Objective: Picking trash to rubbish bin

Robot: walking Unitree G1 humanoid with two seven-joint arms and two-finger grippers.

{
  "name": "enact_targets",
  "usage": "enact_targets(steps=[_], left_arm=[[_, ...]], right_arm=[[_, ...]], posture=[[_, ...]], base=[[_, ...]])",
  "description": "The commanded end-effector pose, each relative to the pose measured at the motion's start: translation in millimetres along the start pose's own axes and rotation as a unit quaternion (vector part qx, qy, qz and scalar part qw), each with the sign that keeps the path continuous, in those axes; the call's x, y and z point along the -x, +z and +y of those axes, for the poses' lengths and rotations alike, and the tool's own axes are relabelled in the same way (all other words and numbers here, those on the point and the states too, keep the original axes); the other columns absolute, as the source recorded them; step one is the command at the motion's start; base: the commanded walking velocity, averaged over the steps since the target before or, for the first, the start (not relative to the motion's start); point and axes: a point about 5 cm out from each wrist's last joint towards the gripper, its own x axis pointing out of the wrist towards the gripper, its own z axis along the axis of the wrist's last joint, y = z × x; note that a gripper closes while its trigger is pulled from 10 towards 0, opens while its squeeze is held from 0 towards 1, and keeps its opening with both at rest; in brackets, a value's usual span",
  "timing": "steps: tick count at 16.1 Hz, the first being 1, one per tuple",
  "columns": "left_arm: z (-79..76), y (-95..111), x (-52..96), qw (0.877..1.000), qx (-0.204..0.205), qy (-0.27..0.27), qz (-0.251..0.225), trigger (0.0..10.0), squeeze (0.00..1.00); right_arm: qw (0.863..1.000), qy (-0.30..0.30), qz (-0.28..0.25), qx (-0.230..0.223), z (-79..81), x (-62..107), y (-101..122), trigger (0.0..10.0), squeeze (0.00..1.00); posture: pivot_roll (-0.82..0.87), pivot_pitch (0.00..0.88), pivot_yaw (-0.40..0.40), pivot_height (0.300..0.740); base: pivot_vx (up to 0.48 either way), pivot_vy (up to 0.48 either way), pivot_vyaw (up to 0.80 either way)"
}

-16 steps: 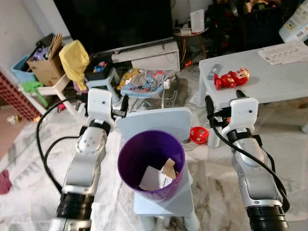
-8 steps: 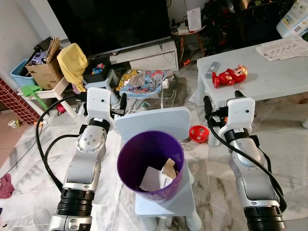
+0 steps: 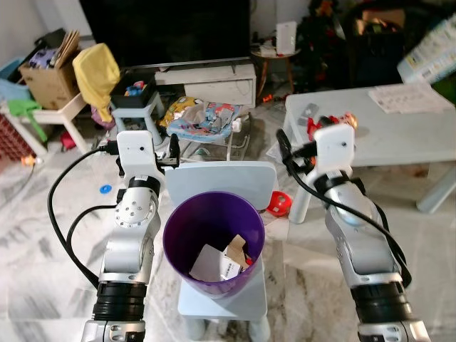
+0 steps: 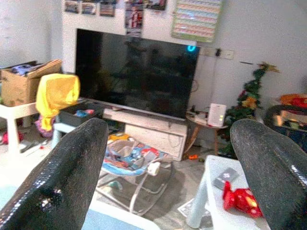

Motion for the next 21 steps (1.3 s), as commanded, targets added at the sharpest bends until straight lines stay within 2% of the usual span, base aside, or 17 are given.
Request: enact_targets(steps=[1, 4, 7, 12, 21], left_arm=[[5.2, -1.9, 3.5, 1.000, 0.005, 0.013, 0.001, 10.0, 0.00], [4.7, -7.1, 7.3, 1.000, 0.012, 0.016, 0.011, 10.0, 0.00], [3.2, -8.4, 6.2, 1.000, 0.014, 0.011, 0.016, 10.0, 0.00], [-0.9, -11.7, 5.7, 0.999, 0.028, 0.004, 0.033, 10.0, 0.00], [-3.0, -11.4, 2.7, 0.999, 0.029, -0.001, 0.033, 10.0, 0.00]], right_arm=[[1.000, 0.008, 0.009, -0.007, 1.8, -2.7, -1.5, 10.0, 0.00], [1.000, 0.013, 0.008, -0.005, 1.3, -2.8, -0.4, 10.0, 0.00], [1.000, 0.009, 0.012, -0.003, -1.6, 0.9, -2.8, 10.0, 0.00], [1.000, 0.008, 0.016, 0.000, -3.3, 2.1, -3.7, 10.0, 0.00], [1.000, 0.008, 0.018, 0.006, -4.2, 0.0, -2.9, 10.0, 0.00]], posture=[[0.06, 0.000, -0.022, 0.740], [0.04, 0.000, -0.023, 0.740], [0.04, 0.000, -0.017, 0.740], [0.03, 0.000, -0.022, 0.740], [0.02, 0.000, -0.025, 0.740]], base=[[0.000, 0.000, 0.00], [0.000, 0.000, 0.00], [0.000, 0.319, 0.00], [0.000, 0.474, 0.00], [0.000, 0.480, 0.00]])
